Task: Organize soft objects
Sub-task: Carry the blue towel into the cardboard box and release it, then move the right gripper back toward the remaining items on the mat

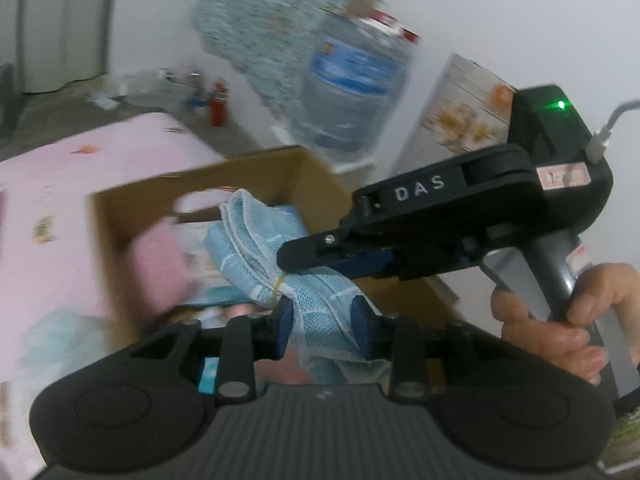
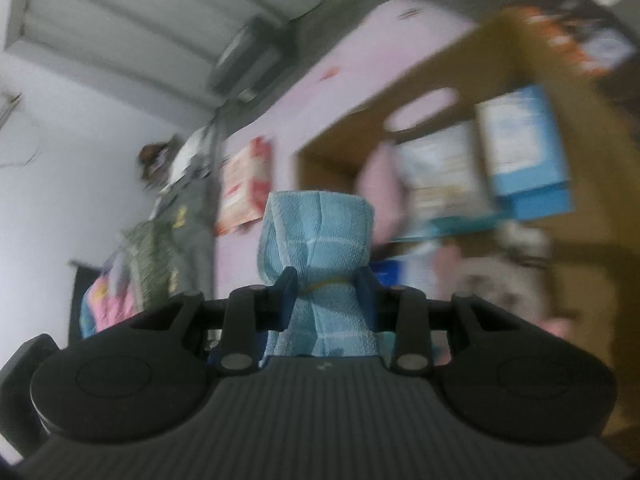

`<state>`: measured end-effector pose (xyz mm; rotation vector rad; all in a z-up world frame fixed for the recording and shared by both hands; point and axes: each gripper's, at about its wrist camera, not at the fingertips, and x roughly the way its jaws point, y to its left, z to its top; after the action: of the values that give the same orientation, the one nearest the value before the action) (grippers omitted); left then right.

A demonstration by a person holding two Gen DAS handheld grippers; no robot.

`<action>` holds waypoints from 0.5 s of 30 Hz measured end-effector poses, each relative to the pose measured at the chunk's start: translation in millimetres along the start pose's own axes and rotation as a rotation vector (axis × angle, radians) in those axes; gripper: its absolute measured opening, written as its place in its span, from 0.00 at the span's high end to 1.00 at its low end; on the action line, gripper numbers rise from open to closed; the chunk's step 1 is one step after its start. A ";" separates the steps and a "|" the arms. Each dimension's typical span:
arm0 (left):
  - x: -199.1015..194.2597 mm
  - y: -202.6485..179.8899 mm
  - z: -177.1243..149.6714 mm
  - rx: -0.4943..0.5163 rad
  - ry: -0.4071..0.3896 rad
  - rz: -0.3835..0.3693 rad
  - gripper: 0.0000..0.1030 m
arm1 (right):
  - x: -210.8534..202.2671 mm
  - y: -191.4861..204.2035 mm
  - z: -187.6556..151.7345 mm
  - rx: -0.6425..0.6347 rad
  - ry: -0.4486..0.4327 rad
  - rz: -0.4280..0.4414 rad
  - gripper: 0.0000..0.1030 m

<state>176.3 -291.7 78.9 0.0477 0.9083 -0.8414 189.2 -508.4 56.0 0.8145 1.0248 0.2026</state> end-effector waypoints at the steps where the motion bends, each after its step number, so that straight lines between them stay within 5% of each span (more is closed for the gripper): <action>1: 9.9 -7.7 1.0 0.008 0.007 -0.010 0.68 | -7.9 -9.0 0.7 0.002 -0.015 -0.026 0.68; 9: 88.3 -24.8 -14.6 -0.012 0.126 -0.026 0.48 | -25.2 -59.4 1.5 -0.071 -0.075 -0.257 0.67; 15: 91.7 -11.2 -24.7 -0.032 0.153 -0.008 0.43 | -19.1 -73.9 -1.3 -0.076 -0.080 -0.266 0.67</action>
<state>182.2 -347.3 1.3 0.0818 1.0664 -0.8390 162.3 -568.9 18.0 0.6057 1.0330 -0.0186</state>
